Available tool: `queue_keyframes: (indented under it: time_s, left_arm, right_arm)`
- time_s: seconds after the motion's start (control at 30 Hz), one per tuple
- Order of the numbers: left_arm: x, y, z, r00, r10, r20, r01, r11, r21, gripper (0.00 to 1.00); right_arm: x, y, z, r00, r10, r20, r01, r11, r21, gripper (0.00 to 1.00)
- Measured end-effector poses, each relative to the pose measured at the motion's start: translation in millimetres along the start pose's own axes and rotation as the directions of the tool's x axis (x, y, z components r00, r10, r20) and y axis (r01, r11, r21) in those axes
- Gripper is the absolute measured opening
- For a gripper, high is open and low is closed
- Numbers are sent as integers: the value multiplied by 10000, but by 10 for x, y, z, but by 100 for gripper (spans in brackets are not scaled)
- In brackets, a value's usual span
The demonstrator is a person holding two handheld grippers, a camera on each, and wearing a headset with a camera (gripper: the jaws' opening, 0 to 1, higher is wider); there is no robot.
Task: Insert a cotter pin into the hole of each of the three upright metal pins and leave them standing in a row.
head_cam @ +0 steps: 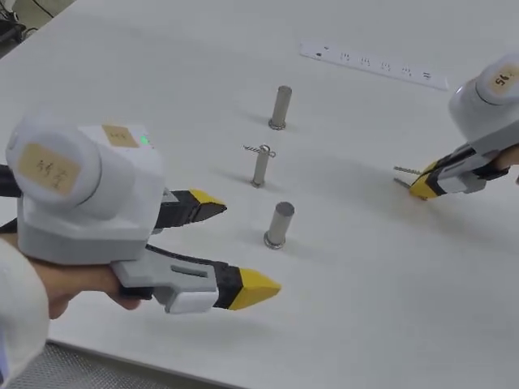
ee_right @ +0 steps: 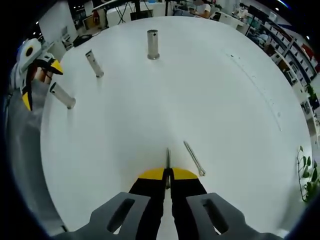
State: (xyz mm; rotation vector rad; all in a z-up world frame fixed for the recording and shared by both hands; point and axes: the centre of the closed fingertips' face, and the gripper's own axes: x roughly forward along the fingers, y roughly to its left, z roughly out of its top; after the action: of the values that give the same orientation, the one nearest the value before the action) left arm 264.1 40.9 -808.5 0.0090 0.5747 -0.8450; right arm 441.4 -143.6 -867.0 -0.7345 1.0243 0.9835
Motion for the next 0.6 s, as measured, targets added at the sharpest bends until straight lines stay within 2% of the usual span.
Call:
queue_keyframes:
  time_s: [0.3,0.43,0.5,0.6]
  left_arm:
    - [5,-27,15,10000,-55,-35,56,9998,172,65]
    - [12,-70,17,9998,-205,-43,206,9995,233,65]
    - [11,-97,45,9996,-247,97,241,9978,621,66]
    - [12,-107,67,9995,-254,172,242,9975,656,67]
  right_arm:
    - [-12,7,-24,9996,-235,-172,225,9980,-583,3]
    - [-81,-25,9,9988,-488,19,488,9964,-697,3]
    - [-119,-34,13,9982,-586,92,591,9958,-695,3]
    - [-162,-18,8,9977,-658,187,671,9948,-769,3]
